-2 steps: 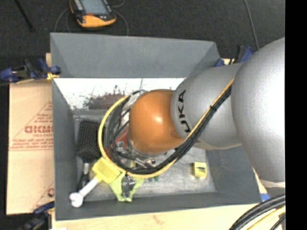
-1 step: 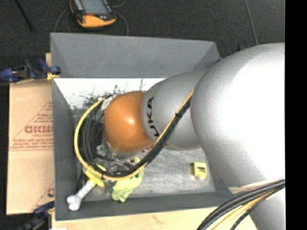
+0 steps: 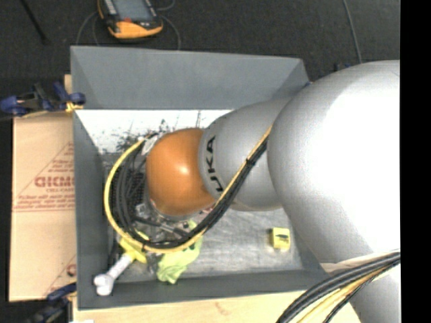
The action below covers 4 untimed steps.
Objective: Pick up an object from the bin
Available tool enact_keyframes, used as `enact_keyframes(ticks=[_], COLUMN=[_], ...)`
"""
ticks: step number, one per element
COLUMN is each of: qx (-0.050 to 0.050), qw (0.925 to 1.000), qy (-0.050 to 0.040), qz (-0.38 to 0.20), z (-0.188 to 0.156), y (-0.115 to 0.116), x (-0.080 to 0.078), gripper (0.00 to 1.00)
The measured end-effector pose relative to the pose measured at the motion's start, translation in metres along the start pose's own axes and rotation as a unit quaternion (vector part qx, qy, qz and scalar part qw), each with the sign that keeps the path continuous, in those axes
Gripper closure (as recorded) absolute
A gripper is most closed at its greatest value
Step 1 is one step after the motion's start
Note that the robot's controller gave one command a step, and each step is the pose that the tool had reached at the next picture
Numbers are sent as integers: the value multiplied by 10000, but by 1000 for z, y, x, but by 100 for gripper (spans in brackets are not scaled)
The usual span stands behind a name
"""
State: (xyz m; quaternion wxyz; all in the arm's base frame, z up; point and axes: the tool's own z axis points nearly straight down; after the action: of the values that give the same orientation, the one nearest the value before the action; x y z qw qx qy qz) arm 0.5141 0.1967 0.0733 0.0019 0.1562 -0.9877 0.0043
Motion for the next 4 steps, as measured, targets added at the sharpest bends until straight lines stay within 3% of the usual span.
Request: enact_keyframes(ticks=[1, 2, 3, 4], qx=[-43, -43, -40, -49], qw=[9822, 9821, 9819, 9804], qy=[-3, -3, 12, -18], qz=[1879, 1884, 1895, 1967], z=[-50, -50, -100, -153], y=[9, 9, 9, -22], x=[34, 34, 30, 41], gripper=[100, 100, 100, 100])
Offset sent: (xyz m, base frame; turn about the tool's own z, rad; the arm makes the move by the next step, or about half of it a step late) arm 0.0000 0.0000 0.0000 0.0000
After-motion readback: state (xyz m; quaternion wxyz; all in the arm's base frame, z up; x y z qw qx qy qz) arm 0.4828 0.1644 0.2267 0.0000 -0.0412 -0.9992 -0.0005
